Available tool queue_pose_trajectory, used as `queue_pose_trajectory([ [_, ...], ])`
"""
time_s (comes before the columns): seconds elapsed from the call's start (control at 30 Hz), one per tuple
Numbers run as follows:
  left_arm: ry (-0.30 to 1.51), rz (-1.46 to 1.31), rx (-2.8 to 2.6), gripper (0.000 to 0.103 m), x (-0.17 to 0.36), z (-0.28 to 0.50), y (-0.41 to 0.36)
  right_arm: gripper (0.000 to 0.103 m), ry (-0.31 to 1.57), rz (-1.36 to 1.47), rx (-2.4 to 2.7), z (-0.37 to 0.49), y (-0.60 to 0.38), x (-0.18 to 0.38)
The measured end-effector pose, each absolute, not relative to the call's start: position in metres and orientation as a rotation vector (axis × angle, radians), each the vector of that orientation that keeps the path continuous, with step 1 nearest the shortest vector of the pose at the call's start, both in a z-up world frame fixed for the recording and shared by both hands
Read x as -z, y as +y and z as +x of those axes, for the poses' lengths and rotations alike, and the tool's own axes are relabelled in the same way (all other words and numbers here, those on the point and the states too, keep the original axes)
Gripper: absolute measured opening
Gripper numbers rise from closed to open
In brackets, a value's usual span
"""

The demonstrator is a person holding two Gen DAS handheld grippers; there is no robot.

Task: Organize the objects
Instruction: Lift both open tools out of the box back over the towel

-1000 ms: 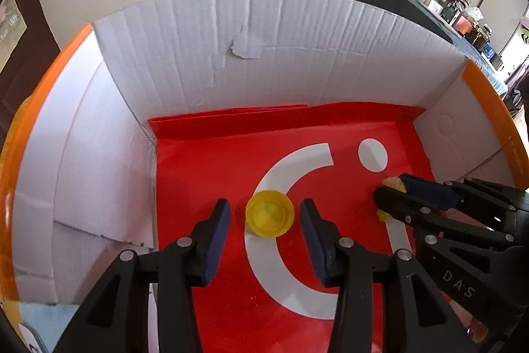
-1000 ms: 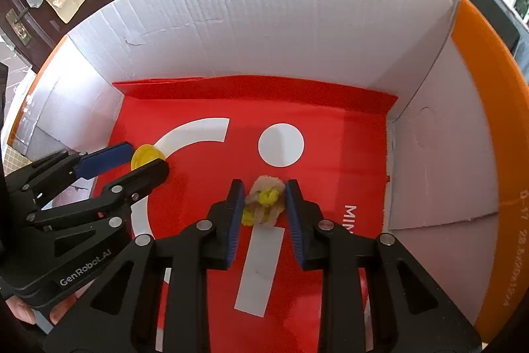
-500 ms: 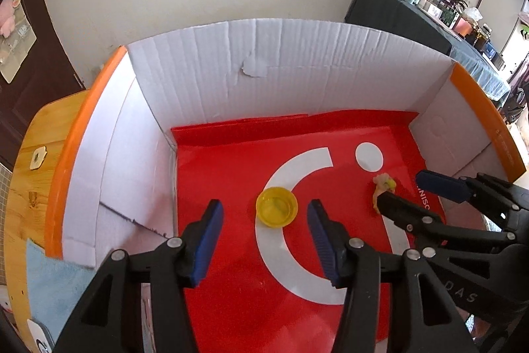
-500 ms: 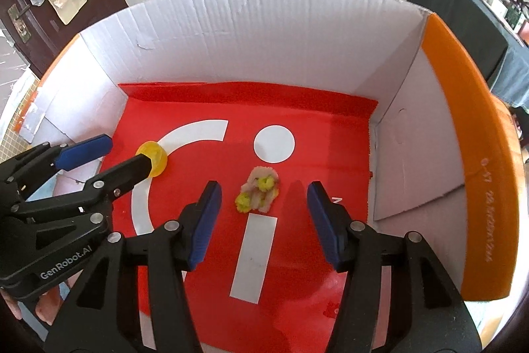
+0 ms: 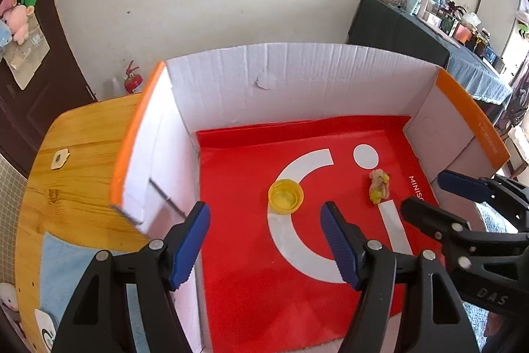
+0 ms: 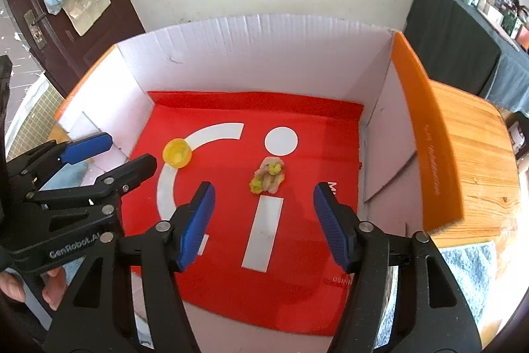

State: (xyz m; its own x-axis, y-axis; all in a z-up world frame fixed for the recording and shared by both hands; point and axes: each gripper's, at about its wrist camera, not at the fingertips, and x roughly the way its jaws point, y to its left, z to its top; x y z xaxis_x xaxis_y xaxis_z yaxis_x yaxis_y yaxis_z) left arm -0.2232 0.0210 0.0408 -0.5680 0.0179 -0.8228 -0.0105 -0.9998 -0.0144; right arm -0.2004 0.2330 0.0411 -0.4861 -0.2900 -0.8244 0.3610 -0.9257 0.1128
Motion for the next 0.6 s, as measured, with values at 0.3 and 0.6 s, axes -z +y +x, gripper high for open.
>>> queue_pose_trajectory([
  [0.3, 0.018, -1.375, -2.806, 0.080, -0.053, -0.198, 0.022, 0.078, 0.117, 1.205, 2.459, -0.178, 0.208, -0.055],
  [0.6, 0.080, -1.289, -2.845, 0.089, -0.065, -0.174, 0.026, 0.090, 0.097, 1.112, 2.499, -0.149, 0.206, -0.068],
])
